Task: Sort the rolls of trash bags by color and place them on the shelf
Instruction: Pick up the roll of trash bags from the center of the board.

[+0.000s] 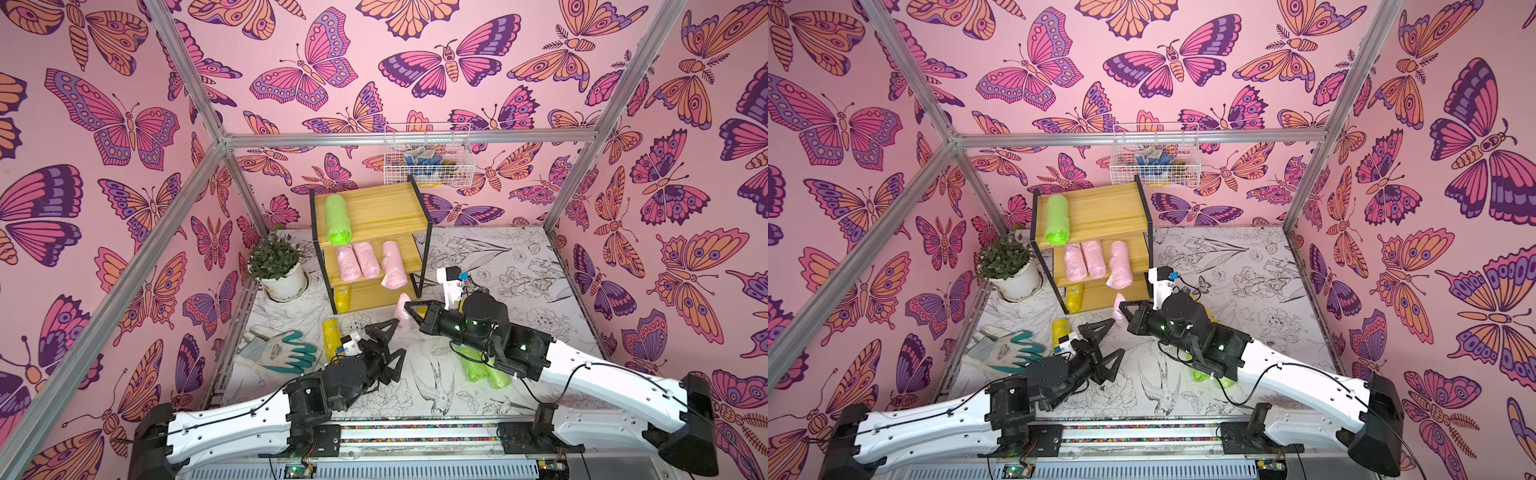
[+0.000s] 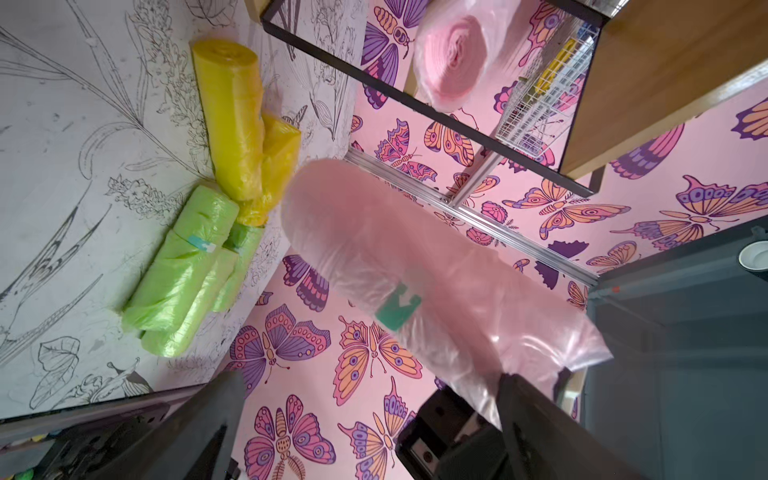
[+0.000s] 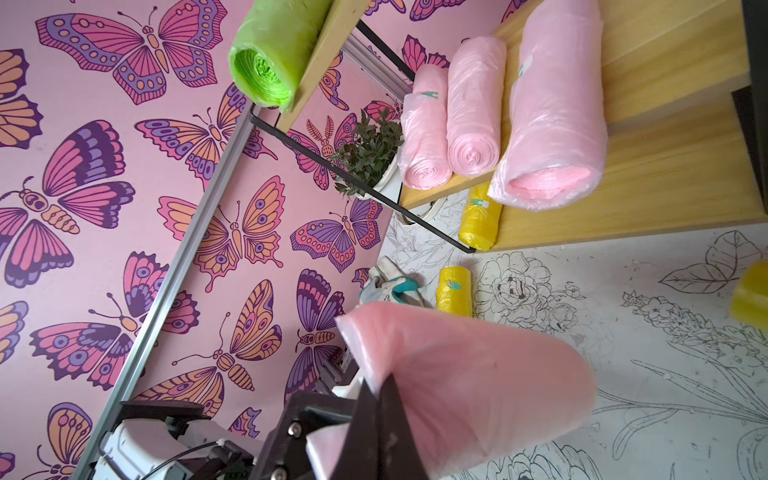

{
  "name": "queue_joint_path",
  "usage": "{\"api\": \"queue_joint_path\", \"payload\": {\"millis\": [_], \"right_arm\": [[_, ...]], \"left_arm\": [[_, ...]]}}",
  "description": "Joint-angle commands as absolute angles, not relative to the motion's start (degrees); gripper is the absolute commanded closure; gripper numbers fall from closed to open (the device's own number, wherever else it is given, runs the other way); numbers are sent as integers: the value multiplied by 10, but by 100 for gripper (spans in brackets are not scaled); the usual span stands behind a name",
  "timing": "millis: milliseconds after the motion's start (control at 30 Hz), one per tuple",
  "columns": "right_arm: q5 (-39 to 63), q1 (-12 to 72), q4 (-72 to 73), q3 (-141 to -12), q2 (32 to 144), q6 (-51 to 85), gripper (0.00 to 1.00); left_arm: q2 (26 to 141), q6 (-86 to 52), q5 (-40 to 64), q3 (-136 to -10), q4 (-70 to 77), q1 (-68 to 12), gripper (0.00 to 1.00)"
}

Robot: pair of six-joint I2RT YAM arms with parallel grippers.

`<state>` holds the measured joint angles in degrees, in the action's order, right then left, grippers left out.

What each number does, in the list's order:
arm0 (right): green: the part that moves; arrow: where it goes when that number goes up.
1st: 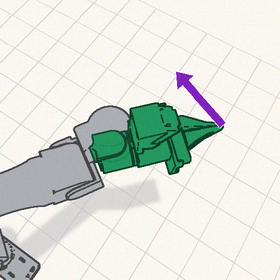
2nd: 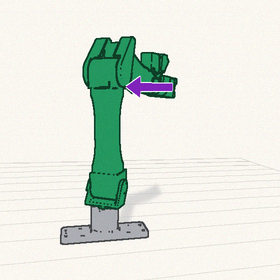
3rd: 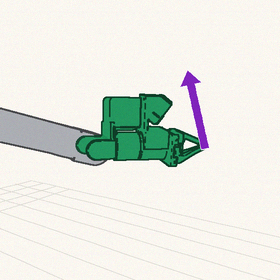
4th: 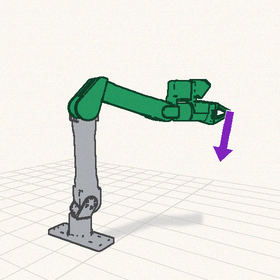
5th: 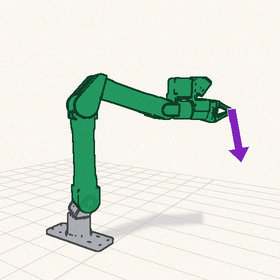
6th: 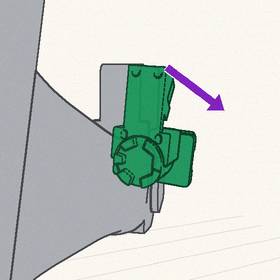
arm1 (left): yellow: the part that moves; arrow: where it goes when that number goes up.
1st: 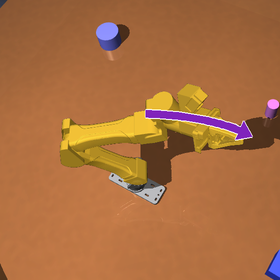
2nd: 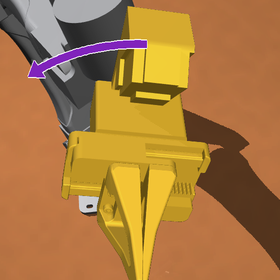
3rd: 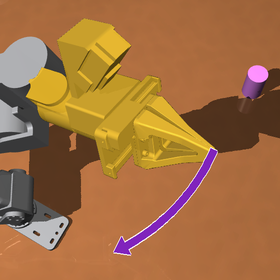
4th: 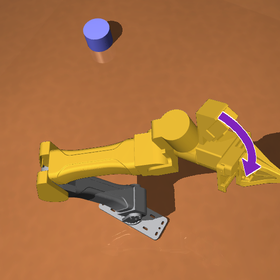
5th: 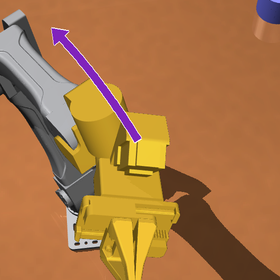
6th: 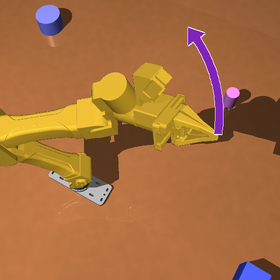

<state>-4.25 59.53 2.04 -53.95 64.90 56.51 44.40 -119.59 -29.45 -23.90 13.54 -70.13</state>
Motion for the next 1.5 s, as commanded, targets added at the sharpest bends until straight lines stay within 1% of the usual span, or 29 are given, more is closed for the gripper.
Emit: {"api": "queue_joint_path", "payload": {"millis": [0, 367, 600, 800, 933, 1000, 1100, 1167, 1333, 1467], "right_arm": [[-43, 592, 32, -565, 633, 559, 100], [-39, 592, 43, -560, 627, 573, 100], [-39, 592, 45, -565, 631, 574, 100], [-43, 592, 46, -568, 635, 569, 100], [-47, 592, 64, -560, 636, 566, 100], [-52, 592, 75, -556, 634, 560, 100], [-72, 592, 106, -541, 622, 551, 100], [-85, 592, 136, -527, 613, 548, 100], [-103, 592, 195, -504, 609, 562, 100], [-102, 592, 216, -508, 616, 574, 100]], "left_arm": [[461, -1278, -333, -227, 201, -706, 0], [457, -1315, -436, -224, 205, -710, 0], [477, -1359, -477, -243, 200, -710, 0], [509, -1408, -490, -261, 196, -711, 0], [514, -1446, -530, -267, 182, -711, 0], [506, -1459, -553, -276, 147, -711, 0], [488, -1514, -544, -304, 45, -711, 0], [483, -1499, -532, -313, 34, -710, 0], [505, -1489, -486, -336, 49, -711, 0], [546, -1470, -467, -353, 118, -711, 0]]}}
